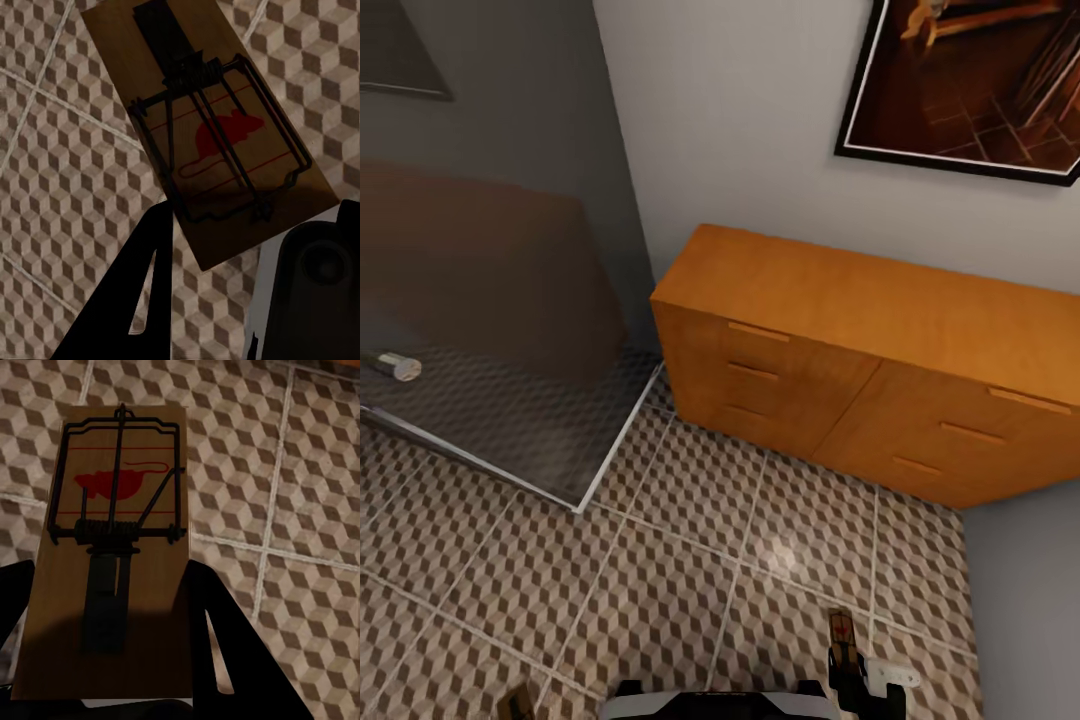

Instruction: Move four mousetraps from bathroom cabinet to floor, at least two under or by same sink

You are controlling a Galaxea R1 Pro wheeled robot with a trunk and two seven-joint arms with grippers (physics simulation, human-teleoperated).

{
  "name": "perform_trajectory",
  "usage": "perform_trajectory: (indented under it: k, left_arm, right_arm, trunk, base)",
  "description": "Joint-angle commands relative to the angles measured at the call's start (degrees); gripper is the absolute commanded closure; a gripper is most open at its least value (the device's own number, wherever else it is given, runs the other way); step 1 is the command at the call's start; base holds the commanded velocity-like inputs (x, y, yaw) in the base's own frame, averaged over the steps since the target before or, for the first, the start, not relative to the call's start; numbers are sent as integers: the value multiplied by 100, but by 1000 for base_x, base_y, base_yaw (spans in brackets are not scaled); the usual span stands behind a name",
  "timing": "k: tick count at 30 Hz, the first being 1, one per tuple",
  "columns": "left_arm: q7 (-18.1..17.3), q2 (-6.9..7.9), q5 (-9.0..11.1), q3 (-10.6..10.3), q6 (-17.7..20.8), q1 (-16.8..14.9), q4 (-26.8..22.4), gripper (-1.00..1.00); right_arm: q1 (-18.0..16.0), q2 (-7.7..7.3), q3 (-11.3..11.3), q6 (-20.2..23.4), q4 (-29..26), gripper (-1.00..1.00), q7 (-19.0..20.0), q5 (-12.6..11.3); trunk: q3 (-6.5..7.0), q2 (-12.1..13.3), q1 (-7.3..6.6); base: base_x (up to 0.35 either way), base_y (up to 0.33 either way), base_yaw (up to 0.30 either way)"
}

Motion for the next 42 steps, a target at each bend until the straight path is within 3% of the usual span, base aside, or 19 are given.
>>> perform_trajectory:
  k: [1,42]
  left_arm:
    - [46,-5,-5,-46,-19,-7,18,100]
    - [46,-7,-5,-47,-19,-7,18,100]
  right_arm:
    - [-1,4,-35,-17,2,100,-14,20]
    - [-1,10,-35,-17,2,100,-14,20]
  trunk:
    - [-7,-8,3]
    - [-7,-8,3]
  base:
    - [0,0,286]
    - [0,0,282]
